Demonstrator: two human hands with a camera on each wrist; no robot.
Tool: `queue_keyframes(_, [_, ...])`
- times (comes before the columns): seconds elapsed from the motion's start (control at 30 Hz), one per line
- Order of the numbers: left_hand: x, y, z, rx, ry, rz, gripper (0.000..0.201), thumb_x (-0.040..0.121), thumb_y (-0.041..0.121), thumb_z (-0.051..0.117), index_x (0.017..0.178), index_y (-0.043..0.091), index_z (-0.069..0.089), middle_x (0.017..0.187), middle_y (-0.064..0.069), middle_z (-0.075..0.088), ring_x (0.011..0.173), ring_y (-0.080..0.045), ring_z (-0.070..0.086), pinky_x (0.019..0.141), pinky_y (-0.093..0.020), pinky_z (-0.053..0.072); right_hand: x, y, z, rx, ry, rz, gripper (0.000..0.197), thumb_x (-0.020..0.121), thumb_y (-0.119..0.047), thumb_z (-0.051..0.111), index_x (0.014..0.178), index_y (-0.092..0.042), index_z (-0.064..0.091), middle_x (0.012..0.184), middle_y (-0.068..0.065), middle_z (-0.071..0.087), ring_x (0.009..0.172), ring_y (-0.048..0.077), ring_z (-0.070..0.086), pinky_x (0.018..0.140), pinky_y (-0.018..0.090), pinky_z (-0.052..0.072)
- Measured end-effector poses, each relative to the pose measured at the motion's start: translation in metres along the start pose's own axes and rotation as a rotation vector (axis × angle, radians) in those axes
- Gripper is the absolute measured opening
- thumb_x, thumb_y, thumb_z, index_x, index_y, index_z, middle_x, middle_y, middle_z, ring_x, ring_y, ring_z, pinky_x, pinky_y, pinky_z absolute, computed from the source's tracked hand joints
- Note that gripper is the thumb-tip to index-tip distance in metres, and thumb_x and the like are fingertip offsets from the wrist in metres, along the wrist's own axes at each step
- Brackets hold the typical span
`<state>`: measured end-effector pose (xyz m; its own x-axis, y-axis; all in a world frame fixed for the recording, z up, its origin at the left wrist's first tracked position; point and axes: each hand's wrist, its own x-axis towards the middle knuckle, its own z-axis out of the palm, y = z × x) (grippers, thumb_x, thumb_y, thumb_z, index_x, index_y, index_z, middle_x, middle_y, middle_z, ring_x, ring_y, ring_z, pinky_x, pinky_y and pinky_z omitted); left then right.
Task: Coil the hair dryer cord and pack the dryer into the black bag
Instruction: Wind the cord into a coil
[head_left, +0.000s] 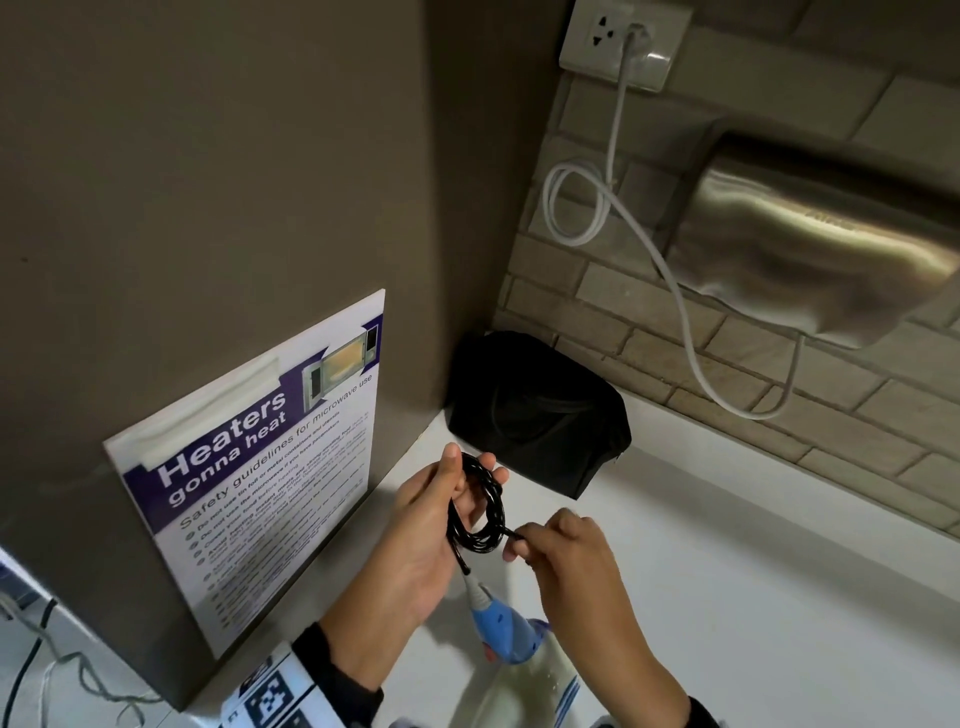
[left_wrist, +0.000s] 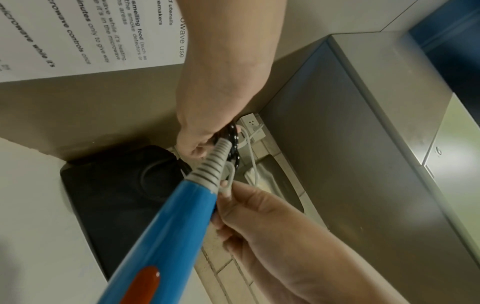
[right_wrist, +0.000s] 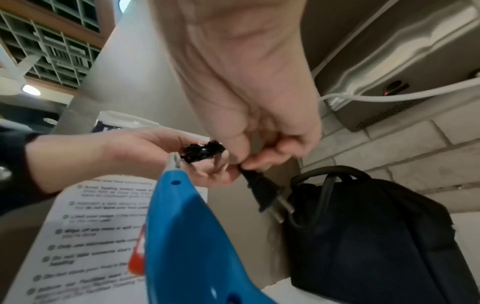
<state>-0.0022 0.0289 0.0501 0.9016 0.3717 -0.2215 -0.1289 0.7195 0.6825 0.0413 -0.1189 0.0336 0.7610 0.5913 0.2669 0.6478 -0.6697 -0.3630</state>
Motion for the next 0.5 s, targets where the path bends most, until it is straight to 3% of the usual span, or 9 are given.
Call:
queue_keyframes(0.1, [0.0, -0.002, 0.001, -0.005, 0.012, -0.001, 0.029, 0.098, 0.027, 0.046, 0.079, 0.012, 0.062, 0.087, -0.004, 0.074, 0.095, -0.02, 0.065, 0.094, -0.037, 0.045, 0.004, 0.001, -0.001, 0.188, -0.155, 0.074, 0.023, 0.097, -0.024, 0.048, 0.093, -0.024, 0.071, 0.075, -0.01, 0.054, 0.068, 0.007, 0.054, 0.063, 0.01, 0.039])
queue_keyframes(0.2, [-0.001, -0.004, 0.002, 0.022, 0.024, -0.03, 0.028, 0.097, 0.03, 0.048, 0.078, 0.012, 0.059, 0.096, -0.006, 0.074, 0.092, -0.019, 0.064, 0.086, -0.036, 0.048, 0.005, -0.01, -0.004, 0.372, -0.189, 0.107, 0.024, 0.097, -0.01, 0.047, 0.104, -0.019, 0.068, 0.084, -0.008, 0.064, 0.084, 0.012, 0.063, 0.08, 0.024, 0.051])
queue_keyframes(0.27, [-0.002, -0.01, 0.002, 0.064, 0.035, -0.042, 0.029, 0.096, 0.031, 0.048, 0.08, 0.012, 0.062, 0.101, -0.005, 0.075, 0.088, -0.017, 0.065, 0.082, -0.033, 0.048, 0.005, -0.017, -0.006, 0.493, -0.194, 0.14, 0.035, 0.095, -0.001, 0.044, 0.113, -0.022, 0.066, 0.096, -0.005, 0.07, 0.092, 0.01, 0.064, 0.085, 0.02, 0.051])
queue_keyframes(0.33, [-0.005, -0.014, 0.005, 0.122, 0.031, -0.021, 0.029, 0.097, 0.033, 0.047, 0.087, 0.014, 0.066, 0.103, 0.0, 0.075, 0.086, -0.014, 0.065, 0.079, -0.029, 0.049, 0.005, -0.022, -0.011, 0.543, -0.23, 0.179, 0.04, 0.091, 0.004, 0.041, 0.108, -0.023, 0.065, 0.089, -0.002, 0.069, 0.077, 0.008, 0.061, 0.073, 0.016, 0.048])
queue_keyframes(0.4, [-0.007, -0.017, 0.008, 0.174, 0.028, 0.01, 0.029, 0.097, 0.034, 0.046, 0.091, 0.018, 0.07, 0.098, 0.004, 0.076, 0.084, -0.012, 0.066, 0.073, -0.026, 0.05, 0.005, -0.026, -0.016, 0.633, -0.249, 0.245, 0.034, 0.087, 0.003, 0.043, 0.096, -0.02, 0.066, 0.076, 0.006, 0.063, 0.065, 0.011, 0.051, 0.065, 0.022, 0.041])
queue_keyframes(0.5, [-0.006, -0.022, 0.009, 0.259, 0.057, 0.062, 0.026, 0.095, 0.036, 0.048, 0.099, 0.02, 0.067, 0.088, 0.001, 0.071, 0.081, -0.01, 0.066, 0.071, -0.024, 0.049, 0.006, -0.03, -0.021, 0.824, -0.218, 0.346, 0.031, 0.088, -0.003, 0.049, 0.094, -0.024, 0.07, 0.085, 0.001, 0.072, 0.08, 0.016, 0.064, 0.078, 0.026, 0.05])
